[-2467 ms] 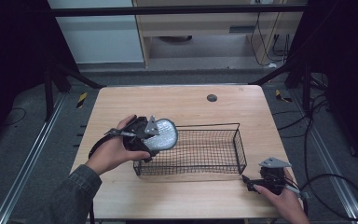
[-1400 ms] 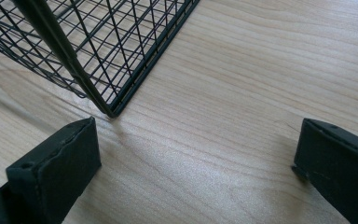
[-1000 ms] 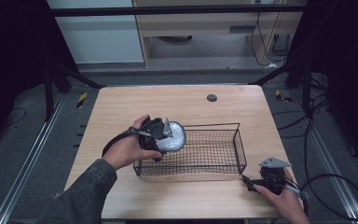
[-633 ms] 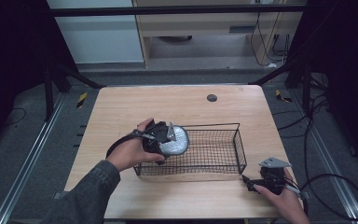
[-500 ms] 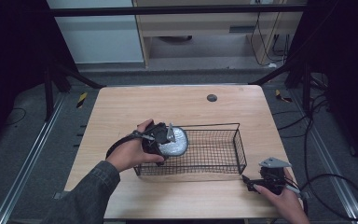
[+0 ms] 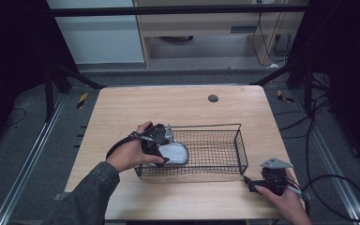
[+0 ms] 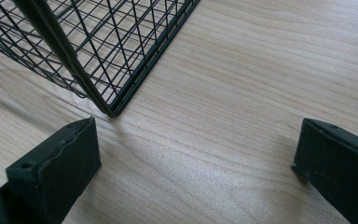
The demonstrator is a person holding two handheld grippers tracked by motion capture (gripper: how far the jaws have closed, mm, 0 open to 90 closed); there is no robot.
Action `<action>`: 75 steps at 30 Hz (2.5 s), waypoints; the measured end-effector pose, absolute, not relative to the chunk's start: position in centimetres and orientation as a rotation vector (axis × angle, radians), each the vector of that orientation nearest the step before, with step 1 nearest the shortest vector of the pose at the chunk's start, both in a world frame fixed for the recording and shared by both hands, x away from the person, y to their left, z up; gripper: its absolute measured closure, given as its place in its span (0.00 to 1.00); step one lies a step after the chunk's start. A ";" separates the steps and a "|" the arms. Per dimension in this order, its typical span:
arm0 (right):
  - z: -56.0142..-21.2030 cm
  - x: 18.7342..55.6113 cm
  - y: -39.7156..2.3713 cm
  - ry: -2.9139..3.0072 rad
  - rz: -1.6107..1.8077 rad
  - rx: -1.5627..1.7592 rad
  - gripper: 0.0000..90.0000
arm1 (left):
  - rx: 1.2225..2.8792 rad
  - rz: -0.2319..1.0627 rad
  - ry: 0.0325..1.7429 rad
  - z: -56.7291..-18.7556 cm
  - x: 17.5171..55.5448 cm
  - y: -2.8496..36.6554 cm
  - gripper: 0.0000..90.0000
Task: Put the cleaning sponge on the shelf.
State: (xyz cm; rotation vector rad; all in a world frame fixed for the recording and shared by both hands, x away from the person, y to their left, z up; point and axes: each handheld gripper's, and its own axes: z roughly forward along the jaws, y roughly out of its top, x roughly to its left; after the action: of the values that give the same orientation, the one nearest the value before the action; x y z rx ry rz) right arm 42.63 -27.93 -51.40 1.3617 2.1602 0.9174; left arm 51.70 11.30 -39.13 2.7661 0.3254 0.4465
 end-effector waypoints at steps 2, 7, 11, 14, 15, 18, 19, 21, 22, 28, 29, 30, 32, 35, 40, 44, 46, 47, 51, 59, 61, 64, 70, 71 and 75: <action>-51.4 42.6 -27.9 2.159 0.919 1.366 0.01 | 2.768 0.441 0.318 -39.1 51.6 11.4 0.05; -51.4 42.6 -27.9 2.159 0.919 1.366 0.01 | 2.749 0.446 0.328 -38.9 51.4 11.8 0.07; -51.4 42.6 -27.9 2.160 0.917 1.364 0.01 | 2.734 0.457 0.329 -38.6 51.2 11.9 0.11; -51.4 42.6 -27.9 2.159 0.919 1.366 0.01 | 2.719 0.451 0.331 -38.3 51.0 11.9 0.11; -51.4 42.6 -27.9 2.159 0.919 1.366 0.01 | 2.715 0.452 0.331 -38.2 50.9 11.9 0.11; -51.4 42.6 -27.9 2.159 0.921 1.368 0.01 | 2.701 0.441 0.340 -38.1 50.8 11.8 0.10; -51.4 42.6 -27.9 2.159 0.921 1.368 0.01 | 2.702 0.446 0.338 -38.1 50.7 11.8 0.10; -51.4 42.6 -27.9 2.160 0.921 1.367 0.01 | 2.705 0.447 0.334 -38.1 50.6 11.7 0.10; -51.4 42.6 -27.9 2.160 0.921 1.367 0.01 | 2.701 0.454 0.337 -38.1 50.5 11.7 0.10; -51.4 42.6 -28.0 2.164 0.924 1.362 0.01 | 2.678 0.458 0.370 -37.8 50.4 11.7 0.09; -51.4 42.6 -28.0 2.166 0.924 1.361 0.01 | 2.672 0.460 0.374 -37.8 50.4 11.7 0.08; -51.4 42.6 -28.0 2.166 0.924 1.360 0.01 | 2.669 0.454 0.375 -37.7 50.4 11.7 0.08; -51.4 42.6 -28.1 2.169 0.921 1.355 0.01 | 2.656 0.462 0.384 -37.6 50.3 11.7 0.08; -51.4 42.5 -28.1 2.170 0.923 1.356 0.01 | 2.637 0.457 0.397 -37.4 50.3 11.6 0.07; -51.4 42.5 -28.3 2.172 0.925 1.351 0.01 | 2.622 0.468 0.415 -37.2 50.1 11.4 0.06; -51.4 42.5 -28.4 2.168 0.927 1.360 0.01 | 2.617 0.462 0.434 -37.2 50.0 11.4 0.06; -51.4 42.5 -28.4 2.168 0.926 1.360 0.01 | 2.614 0.468 0.440 -37.2 49.9 11.4 0.06; -51.4 42.5 -28.4 2.168 0.926 1.360 0.01 | 2.614 0.469 0.444 -37.1 49.8 11.4 0.05; -51.4 42.5 -28.4 2.168 0.926 1.358 0.01 | 2.589 0.476 0.468 -36.7 49.6 11.7 0.05; -51.4 42.4 -28.4 2.164 0.922 1.360 0.00 | 2.515 0.495 0.588 -36.3 49.4 13.0 0.05; -51.4 42.4 -28.5 2.163 0.921 1.360 0.01 | 2.496 0.501 0.611 -36.1 49.2 13.5 0.05; -51.4 42.4 -28.5 2.162 0.919 1.363 0.01 | 2.474 0.507 0.644 -35.8 49.0 14.5 0.05; -51.4 42.4 -28.5 2.162 0.918 1.363 0.01 | 2.457 0.530 0.705 -35.4 48.5 16.8 0.05; -51.4 42.4 -28.5 2.162 0.918 1.363 0.01 | 2.452 0.534 0.715 -35.4 48.4 17.3 0.05; -51.4 42.4 -28.5 2.161 0.918 1.364 0.01 | 2.410 0.577 0.766 -35.1 48.3 19.2 0.06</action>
State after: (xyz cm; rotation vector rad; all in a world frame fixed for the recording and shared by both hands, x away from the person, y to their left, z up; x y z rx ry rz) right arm 42.36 -28.46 -51.38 1.3637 2.1614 0.9182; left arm 48.31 19.16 -35.13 2.4102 0.7656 0.5766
